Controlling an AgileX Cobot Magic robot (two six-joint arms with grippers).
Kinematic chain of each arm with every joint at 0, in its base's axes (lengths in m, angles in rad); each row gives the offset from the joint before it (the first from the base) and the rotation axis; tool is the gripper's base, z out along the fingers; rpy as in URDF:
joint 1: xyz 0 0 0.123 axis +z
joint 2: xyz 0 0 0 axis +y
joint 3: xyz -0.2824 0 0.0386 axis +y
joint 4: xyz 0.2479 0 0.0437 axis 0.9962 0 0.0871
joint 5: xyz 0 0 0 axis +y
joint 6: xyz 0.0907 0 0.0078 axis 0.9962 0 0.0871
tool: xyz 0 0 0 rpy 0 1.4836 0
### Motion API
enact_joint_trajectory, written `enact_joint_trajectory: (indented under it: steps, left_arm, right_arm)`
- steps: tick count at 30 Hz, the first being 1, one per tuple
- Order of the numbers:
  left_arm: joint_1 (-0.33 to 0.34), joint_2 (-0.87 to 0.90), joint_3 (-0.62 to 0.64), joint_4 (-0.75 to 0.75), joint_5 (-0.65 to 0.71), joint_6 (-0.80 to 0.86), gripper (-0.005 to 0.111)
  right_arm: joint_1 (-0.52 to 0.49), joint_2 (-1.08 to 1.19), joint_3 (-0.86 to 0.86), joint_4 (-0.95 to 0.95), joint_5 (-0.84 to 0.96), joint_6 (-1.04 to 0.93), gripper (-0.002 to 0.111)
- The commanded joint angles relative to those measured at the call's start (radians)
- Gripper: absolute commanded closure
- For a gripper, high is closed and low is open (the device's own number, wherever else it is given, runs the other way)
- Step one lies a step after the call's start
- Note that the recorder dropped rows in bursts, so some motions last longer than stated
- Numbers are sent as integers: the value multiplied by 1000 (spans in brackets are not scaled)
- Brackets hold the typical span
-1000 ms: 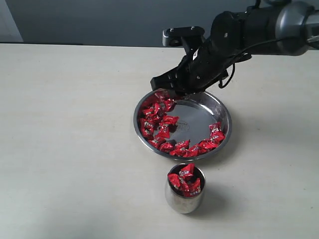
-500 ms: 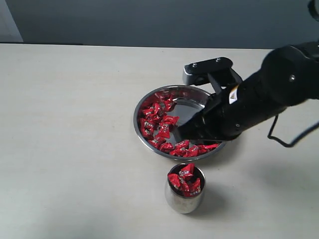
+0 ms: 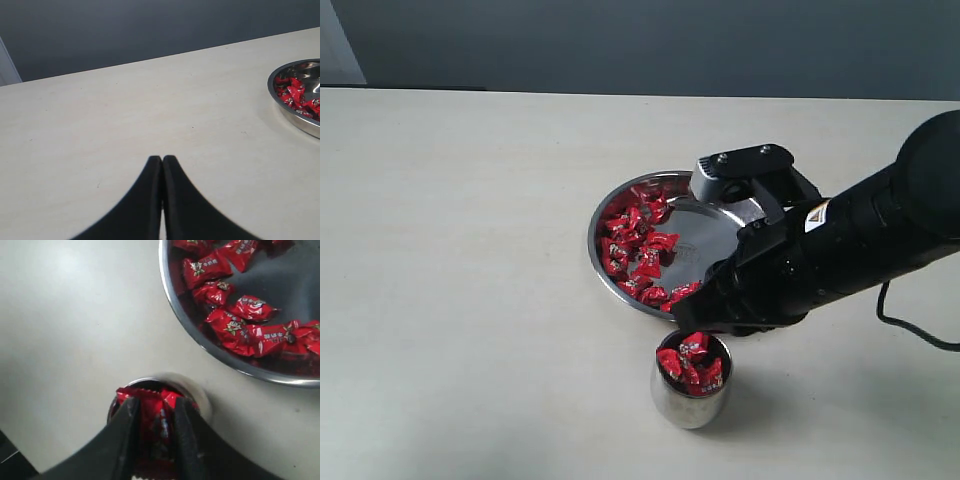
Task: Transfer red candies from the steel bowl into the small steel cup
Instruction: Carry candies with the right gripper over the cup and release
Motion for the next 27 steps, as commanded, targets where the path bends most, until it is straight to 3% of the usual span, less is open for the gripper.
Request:
enact_joint_trajectory:
  steps: [1, 9, 13, 14, 18, 27]
  left_arm:
    - [-5, -4, -1, -3, -6, -6, 106]
    - [-5, -4, -1, -3, -6, -6, 106]
    - [-5, -4, -1, -3, -6, -6, 106]
    - [-5, -4, -1, -3, -6, -6, 106]
    - [-5, -4, -1, -3, -6, -6, 106]
    - [-5, -4, -1, -3, -6, -6, 106]
  right_arm:
    - [-1, 14, 11, 25, 14, -29, 109]
    - [-1, 62, 42, 41, -23, -47, 109]
    - [-1, 111, 42, 111, -18, -149, 109]
    - [-1, 112, 42, 111, -18, -148, 108]
    - [-1, 114, 40, 111, -20, -151, 80]
    - [-1, 94, 30, 113, -15, -151, 78]
